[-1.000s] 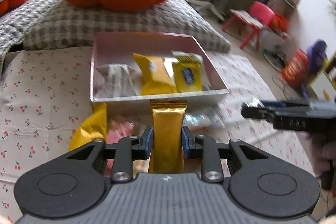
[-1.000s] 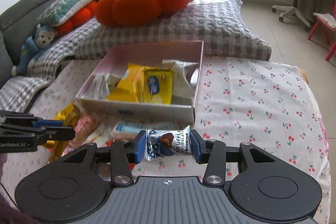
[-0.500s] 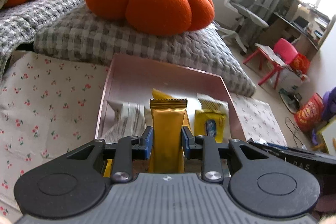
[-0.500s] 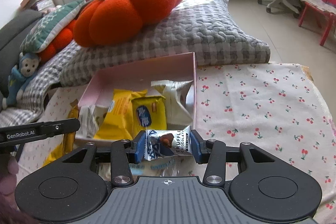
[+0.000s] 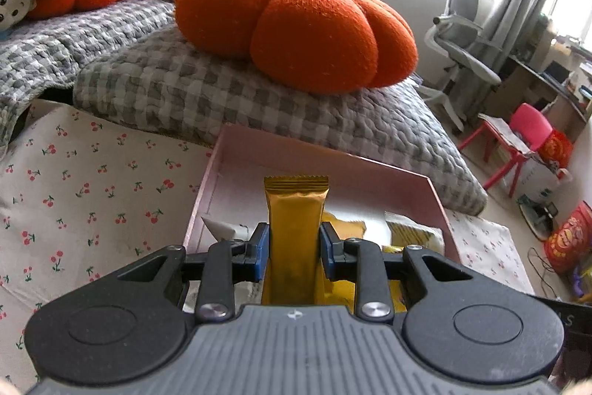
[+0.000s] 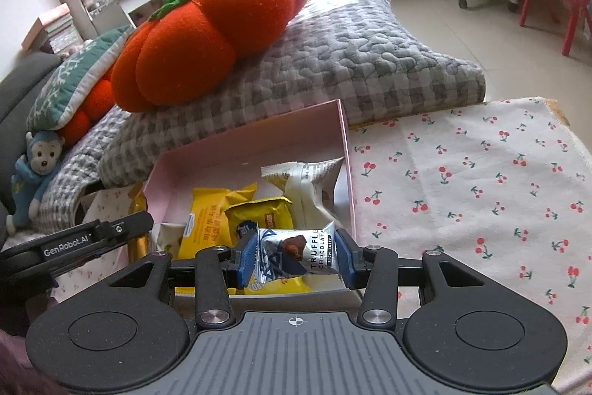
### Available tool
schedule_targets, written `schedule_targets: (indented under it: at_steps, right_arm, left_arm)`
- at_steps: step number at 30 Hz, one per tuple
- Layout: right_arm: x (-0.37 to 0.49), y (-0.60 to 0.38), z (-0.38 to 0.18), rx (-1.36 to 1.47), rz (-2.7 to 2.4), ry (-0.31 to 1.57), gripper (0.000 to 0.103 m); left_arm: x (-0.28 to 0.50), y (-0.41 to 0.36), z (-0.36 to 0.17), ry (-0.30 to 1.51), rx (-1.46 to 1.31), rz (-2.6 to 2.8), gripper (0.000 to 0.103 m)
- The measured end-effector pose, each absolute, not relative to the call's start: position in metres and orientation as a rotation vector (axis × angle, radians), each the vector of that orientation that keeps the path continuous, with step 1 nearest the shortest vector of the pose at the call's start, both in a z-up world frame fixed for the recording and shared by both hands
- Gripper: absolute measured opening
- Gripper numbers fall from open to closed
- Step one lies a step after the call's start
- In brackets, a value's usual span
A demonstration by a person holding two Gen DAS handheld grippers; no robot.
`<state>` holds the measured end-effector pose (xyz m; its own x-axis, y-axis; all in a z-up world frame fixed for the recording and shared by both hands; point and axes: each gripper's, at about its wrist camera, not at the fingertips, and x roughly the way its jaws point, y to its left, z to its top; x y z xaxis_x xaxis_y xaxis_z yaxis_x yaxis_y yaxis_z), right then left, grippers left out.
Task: Organize snacks
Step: 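Lift the gold bar and truffle wrapper and carry both over the box, then open both grippers to drop the gold bar and truffle into the box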
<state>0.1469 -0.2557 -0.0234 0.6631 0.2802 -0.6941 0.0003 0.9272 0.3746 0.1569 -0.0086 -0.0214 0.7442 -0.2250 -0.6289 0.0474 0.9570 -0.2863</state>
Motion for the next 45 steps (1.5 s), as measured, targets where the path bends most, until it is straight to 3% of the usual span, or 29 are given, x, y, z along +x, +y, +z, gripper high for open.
schedule_targets:
  at_steps: [16, 28, 32, 45]
  right_arm:
    - [0.152, -0.256, -0.036, 0.369, 0.167, 0.844, 0.044]
    - [0.146, -0.258, -0.029, 0.389, 0.192, 0.847, 0.060]
    - [0.142, -0.258, -0.022, 0.380, 0.189, 0.832, 0.068]
    - [0.122, -0.261, -0.002, 0.333, 0.197, 0.817, 0.080]
  left_arm:
    - [0.164, -0.009, -0.027, 0.691, -0.280, -0.176, 0.026]
    - [0.161, -0.016, -0.025, 0.736, -0.252, -0.208, 0.053]
    - [0.158, -0.014, -0.022, 0.758, -0.253, -0.212, 0.056]
    - [0.138, -0.011, -0.006, 0.798, -0.215, -0.240, 0.074]
